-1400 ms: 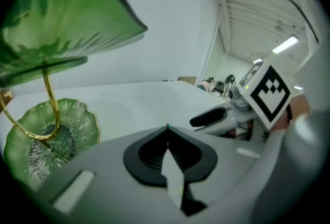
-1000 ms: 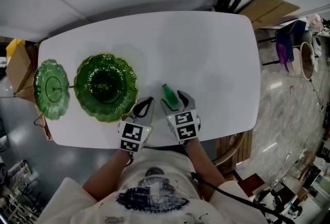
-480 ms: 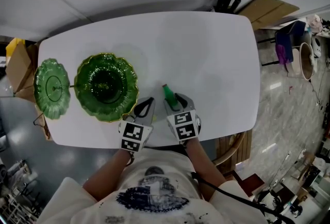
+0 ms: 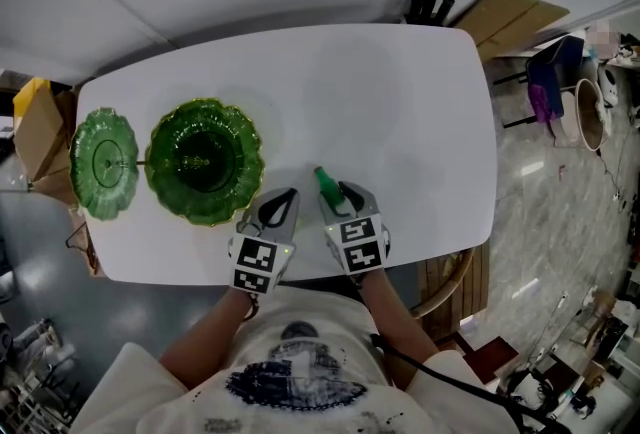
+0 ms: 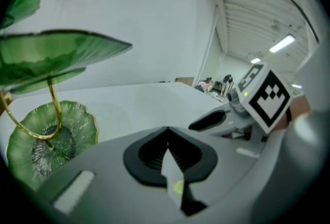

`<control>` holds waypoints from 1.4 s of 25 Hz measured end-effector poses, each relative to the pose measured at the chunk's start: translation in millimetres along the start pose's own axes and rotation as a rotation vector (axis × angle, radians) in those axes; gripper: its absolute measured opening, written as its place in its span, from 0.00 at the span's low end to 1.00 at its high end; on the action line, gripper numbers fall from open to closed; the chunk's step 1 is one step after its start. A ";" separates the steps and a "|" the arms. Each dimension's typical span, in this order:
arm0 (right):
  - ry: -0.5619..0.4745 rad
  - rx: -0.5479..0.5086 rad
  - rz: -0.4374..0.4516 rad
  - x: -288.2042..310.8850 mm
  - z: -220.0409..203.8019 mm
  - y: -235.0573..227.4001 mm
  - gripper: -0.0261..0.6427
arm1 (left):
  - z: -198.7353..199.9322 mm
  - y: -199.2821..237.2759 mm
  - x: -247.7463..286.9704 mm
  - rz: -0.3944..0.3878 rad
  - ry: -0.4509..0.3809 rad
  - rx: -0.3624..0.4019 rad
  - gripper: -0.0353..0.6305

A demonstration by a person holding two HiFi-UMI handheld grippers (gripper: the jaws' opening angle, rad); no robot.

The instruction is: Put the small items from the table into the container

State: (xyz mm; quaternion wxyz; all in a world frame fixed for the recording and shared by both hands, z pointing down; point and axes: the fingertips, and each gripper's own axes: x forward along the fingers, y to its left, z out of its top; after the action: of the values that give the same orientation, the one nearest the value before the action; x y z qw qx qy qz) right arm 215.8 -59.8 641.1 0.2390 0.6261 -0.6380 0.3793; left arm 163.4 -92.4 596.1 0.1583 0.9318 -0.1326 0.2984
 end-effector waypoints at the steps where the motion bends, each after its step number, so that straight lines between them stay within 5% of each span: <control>1: -0.008 0.003 -0.003 -4.2 -0.6 0.7 0.29 | -0.1 -2.6 -2.4 -0.001 -0.002 0.006 0.04; 16: -0.150 0.042 -0.033 -79.1 -12.5 19.5 0.28 | -0.9 -46.3 -58.3 0.015 -0.053 0.071 0.04; 35: -0.395 -0.029 0.045 -152.1 66.4 74.4 0.28 | 42.1 -35.4 -141.0 0.158 -0.175 0.116 0.04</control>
State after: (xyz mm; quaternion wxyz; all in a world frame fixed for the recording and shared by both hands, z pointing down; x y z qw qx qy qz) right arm 169.6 -23.3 469.1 0.1095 0.6705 -0.6917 0.2450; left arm 86.2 -54.3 471.6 0.0679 0.9485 -0.2015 0.2349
